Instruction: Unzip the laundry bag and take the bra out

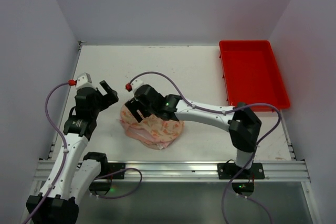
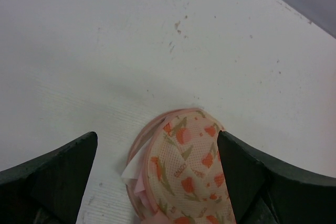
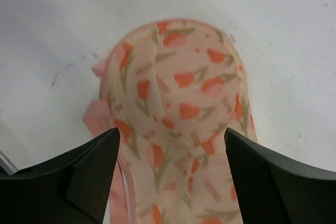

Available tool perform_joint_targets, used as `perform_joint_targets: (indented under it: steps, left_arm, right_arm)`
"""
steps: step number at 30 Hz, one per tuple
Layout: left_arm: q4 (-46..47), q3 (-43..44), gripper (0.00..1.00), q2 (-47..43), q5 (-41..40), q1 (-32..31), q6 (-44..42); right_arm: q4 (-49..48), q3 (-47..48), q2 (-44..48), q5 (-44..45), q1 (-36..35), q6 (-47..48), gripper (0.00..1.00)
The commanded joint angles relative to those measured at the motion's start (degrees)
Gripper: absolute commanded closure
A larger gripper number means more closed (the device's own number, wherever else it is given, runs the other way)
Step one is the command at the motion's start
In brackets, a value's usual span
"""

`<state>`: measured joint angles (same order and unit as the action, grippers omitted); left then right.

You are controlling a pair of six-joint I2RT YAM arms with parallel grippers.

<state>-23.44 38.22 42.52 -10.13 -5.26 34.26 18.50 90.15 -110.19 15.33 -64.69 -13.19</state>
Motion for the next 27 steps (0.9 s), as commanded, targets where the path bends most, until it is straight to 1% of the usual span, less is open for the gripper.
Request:
perform_joint_targets:
  steps: [1, 2, 3, 6, 8, 13, 15, 17, 20, 21, 24, 25, 27]
  left_arm:
    - [-2.7, -1.1, 0.0, 0.8, 7.9, 0.3, -3.1]
    - [-2.2, -2.3, 0.0, 1.0, 8.6, 0.3, -3.1]
    - [-1.9, -3.1, 0.0, 1.1, 9.2, 0.3, -3.1]
    - [-1.3, -5.0, 0.0, 1.1, 9.9, 0.3, -3.1]
    - [-0.4, -6.0, 0.0, 0.2, 9.9, 0.3, -2.5]
    - [-2.0, -4.1, 0.0, -0.4, 9.9, 0.3, -3.2]
    - [-3.8, -2.3, 0.0, -0.6, 9.6, 0.3, -3.6]
    - [-5.1, -0.9, 0.0, -1.5, 8.4, 0.3, -3.6]
    - [-5.1, -0.6, 0.0, -3.5, 6.5, 0.3, -3.6]
    - [-5.0, -0.7, 0.0, -4.3, 6.2, 0.3, -3.8]
    - [-4.8, -1.1, 0.0, -5.7, 4.7, 0.3, -3.9]
    - [-4.5, -1.3, 0.0, -6.0, 4.2, 0.3, -3.9]
    - [-4.6, -1.6, 0.0, -6.4, 3.5, 0.3, -3.9]
  right_arm:
    - [0.2, -8.8, 11.2, -7.8, 0.7, 6.0, 0.18]
    - [-0.6, -10.8, 12.5, -9.8, 0.6, 7.0, 0.18]
    - [-1.1, -14.9, 13.7, -11.6, 0.5, 7.5, 0.18]
    - [-3.5, -20.9, 16.4, -12.7, -0.2, 9.5, 0.18]
    - [-4.5, -22.4, 16.8, -13.1, -1.3, 10.4, 0.18]
    - [-6.8, -21.1, 13.7, -10.6, -4.6, 12.4, 0.19]
    - [-6.3, -18.2, 9.8, -6.4, -5.4, 12.6, 0.19]
    - [-5.2, -15.8, 6.3, -2.4, -6.0, 12.8, 0.21]
    - [-5.1, -13.0, 4.0, -0.6, -6.2, 12.7, 0.26]
    - [-5.2, -12.3, 2.5, 0.6, -6.2, 14.5, 0.29]
    - [-5.2, -12.1, 0.4, 3.4, -6.3, 14.8, 0.37]
    - [-5.4, -12.3, 0.4, 4.0, -6.2, 14.7, 0.51]
    - [-5.5, -12.6, 0.9, 4.3, -6.2, 14.6, 0.69]
